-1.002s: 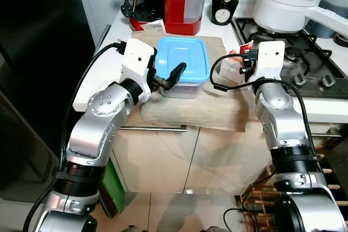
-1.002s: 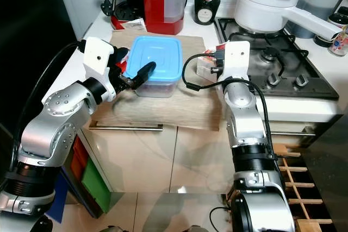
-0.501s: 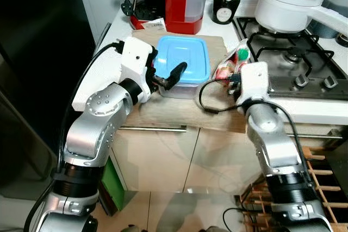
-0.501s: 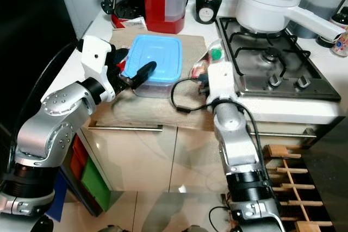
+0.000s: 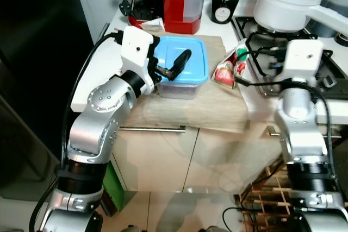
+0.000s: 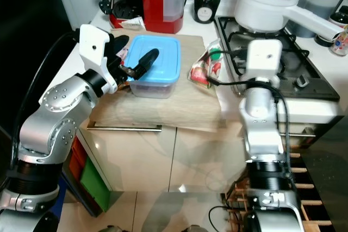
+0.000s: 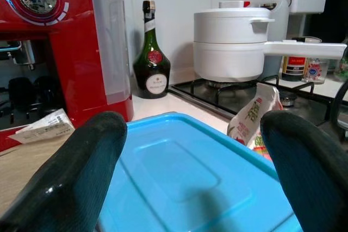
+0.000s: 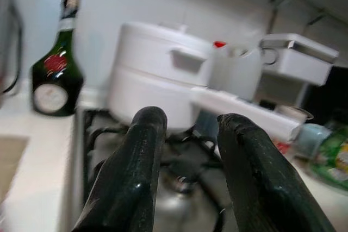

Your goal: Restocking fridge

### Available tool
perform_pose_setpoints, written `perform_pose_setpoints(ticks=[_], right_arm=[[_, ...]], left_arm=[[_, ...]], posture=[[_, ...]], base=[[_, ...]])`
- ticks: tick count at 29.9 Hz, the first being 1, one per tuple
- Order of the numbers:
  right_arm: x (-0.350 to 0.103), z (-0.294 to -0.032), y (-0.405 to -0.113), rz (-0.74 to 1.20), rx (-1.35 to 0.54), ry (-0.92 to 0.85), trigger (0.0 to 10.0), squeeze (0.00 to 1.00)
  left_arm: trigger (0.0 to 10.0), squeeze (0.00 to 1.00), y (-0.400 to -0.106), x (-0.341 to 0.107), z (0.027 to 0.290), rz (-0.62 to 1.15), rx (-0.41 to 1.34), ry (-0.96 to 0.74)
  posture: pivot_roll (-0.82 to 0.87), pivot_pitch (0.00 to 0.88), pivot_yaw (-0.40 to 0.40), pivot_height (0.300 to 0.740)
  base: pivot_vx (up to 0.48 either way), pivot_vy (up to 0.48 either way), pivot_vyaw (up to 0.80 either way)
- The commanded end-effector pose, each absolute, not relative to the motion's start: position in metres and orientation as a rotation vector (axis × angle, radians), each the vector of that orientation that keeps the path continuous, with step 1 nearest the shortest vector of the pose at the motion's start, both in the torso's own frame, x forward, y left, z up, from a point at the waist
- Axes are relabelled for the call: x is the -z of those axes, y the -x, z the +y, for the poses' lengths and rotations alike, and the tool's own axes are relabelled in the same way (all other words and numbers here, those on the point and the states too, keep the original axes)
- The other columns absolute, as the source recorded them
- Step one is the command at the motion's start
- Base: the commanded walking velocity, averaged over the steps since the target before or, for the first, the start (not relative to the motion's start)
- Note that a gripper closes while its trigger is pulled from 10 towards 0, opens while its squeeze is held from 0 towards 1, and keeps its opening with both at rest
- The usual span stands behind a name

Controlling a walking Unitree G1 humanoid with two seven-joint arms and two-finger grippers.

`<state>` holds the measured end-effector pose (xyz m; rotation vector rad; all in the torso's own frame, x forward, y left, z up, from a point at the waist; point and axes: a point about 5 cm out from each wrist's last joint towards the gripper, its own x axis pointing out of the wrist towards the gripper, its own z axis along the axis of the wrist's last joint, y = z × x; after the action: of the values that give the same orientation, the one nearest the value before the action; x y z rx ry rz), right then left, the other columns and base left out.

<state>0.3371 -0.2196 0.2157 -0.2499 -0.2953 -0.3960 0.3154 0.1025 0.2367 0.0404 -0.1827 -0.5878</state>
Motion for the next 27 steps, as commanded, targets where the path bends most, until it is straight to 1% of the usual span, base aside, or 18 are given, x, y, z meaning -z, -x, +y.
perform_pose_setpoints(ticks=[1, 3, 4, 6, 10, 11, 12, 14, 15, 17, 18, 21, 27], right_arm=[[-0.222, -0.218, -0.340, -0.324, 0.389, 0.227, 10.0, 0.00], [-0.211, -0.216, -0.352, -0.270, 0.345, 0.231, 10.0, 0.00], [-0.211, -0.216, -0.352, -0.270, 0.345, 0.231, 10.0, 0.00], [-0.198, -0.214, -0.362, -0.221, 0.313, 0.253, 10.0, 0.00], [-0.190, -0.211, -0.368, -0.188, 0.299, 0.277, 10.0, 0.00], [-0.181, -0.209, -0.373, -0.142, 0.278, 0.300, 10.0, 0.00], [-0.181, -0.209, -0.373, -0.142, 0.278, 0.300, 10.0, 0.00], [-0.169, -0.214, -0.378, -0.064, 0.285, 0.260, 10.0, 0.00], [-0.169, -0.218, -0.380, -0.053, 0.300, 0.187, 10.0, 0.00], [-0.176, -0.224, -0.382, -0.068, 0.307, 0.039, 10.0, 0.00], [-0.176, -0.224, -0.382, -0.068, 0.307, 0.039, 10.0, 0.00], [-0.182, -0.231, -0.386, -0.074, 0.294, -0.103, 10.0, 0.00], [-0.182, -0.230, -0.391, -0.067, 0.256, -0.168, 10.0, 0.00]], left_arm=[[10.0, 0.00, -0.316, -0.242, 0.104, -0.200, 0.578, -0.051], [10.0, 0.00, -0.317, -0.241, 0.103, -0.198, 0.580, -0.051], [10.0, 0.00, -0.317, -0.241, 0.103, -0.198, 0.580, -0.051], [10.0, 0.00, -0.317, -0.240, 0.102, -0.195, 0.586, -0.050], [10.0, 0.00, -0.317, -0.241, 0.101, -0.193, 0.591, -0.059], [10.0, 0.00, -0.316, -0.242, 0.101, -0.194, 0.595, -0.061], [10.0, 0.00, -0.316, -0.242, 0.101, -0.194, 0.595, -0.061], [10.0, 0.00, -0.314, -0.243, 0.105, -0.189, 0.591, -0.075], [10.0, 0.00, -0.313, -0.243, 0.107, -0.186, 0.586, -0.079], [10.0, 0.00, -0.311, -0.244, 0.111, -0.184, 0.576, -0.083], [10.0, 0.00, -0.311, -0.244, 0.111, -0.184, 0.576, -0.083], [10.0, 0.00, -0.311, -0.245, 0.113, -0.184, 0.571, -0.088], [10.0, 0.00, -0.312, -0.246, 0.114, -0.183, 0.570, -0.092]], posture=[[-0.05, 0.000, -0.006, 0.740], [-0.05, 0.000, -0.001, 0.740], [-0.05, 0.000, -0.001, 0.740], [-0.05, 0.000, 0.003, 0.740], [-0.03, 0.000, 0.007, 0.740], [-0.02, 0.004, 0.008, 0.740], [-0.02, 0.004, 0.008, 0.740], [0.00, 0.008, 0.010, 0.740], [0.02, 0.016, 0.009, 0.740], [0.04, 0.020, 0.010, 0.740], [0.04, 0.020, 0.010, 0.740], [0.04, 0.018, 0.012, 0.740], [0.04, 0.018, 0.013, 0.740]], base=[[0.000, 0.000, 0.00], [0.000, 0.000, 0.00], [0.000, 0.000, 0.00], [0.000, 0.000, 0.00], [0.000, 0.000, 0.00], [0.000, 0.000, 0.00], [0.000, 0.000, 0.00], [0.000, 0.000, 0.00], [0.000, 0.000, 0.00], [0.000, 0.000, 0.00], [0.000, 0.000, 0.00], [0.000, 0.000, 0.00], [0.000, 0.000, 0.00]])
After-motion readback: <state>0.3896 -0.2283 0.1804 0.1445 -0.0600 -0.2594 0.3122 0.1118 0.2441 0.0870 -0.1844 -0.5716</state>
